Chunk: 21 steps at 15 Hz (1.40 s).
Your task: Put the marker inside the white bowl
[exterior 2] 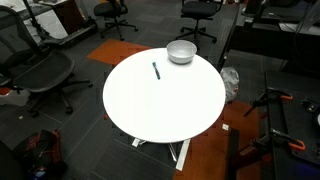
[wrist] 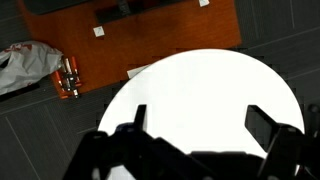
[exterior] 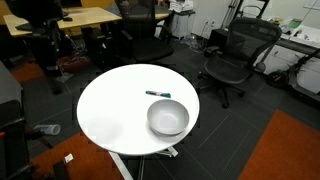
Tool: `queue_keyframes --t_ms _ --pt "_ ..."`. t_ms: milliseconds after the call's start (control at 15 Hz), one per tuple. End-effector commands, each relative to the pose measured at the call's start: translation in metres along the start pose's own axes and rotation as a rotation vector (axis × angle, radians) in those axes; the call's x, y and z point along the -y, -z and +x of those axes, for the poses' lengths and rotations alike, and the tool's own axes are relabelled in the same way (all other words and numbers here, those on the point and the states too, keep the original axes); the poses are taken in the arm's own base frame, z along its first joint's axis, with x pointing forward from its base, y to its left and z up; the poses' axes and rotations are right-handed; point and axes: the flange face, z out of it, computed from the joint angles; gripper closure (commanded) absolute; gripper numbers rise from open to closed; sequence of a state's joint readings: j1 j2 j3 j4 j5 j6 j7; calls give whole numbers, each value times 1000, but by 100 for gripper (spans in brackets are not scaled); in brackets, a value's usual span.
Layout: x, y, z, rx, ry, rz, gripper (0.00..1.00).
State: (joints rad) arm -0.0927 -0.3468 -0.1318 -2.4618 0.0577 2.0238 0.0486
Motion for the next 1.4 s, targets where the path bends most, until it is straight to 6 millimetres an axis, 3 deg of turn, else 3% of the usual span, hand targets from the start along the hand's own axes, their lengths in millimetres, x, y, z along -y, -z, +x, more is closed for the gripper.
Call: queue_keyframes --t_ms 0,667,1333 --pt "18 -7 29 -34 -96 25 0" --pt "73 -37 85 -143 -336 52 0" --pt "101 -74 149 -178 -478 37 0"
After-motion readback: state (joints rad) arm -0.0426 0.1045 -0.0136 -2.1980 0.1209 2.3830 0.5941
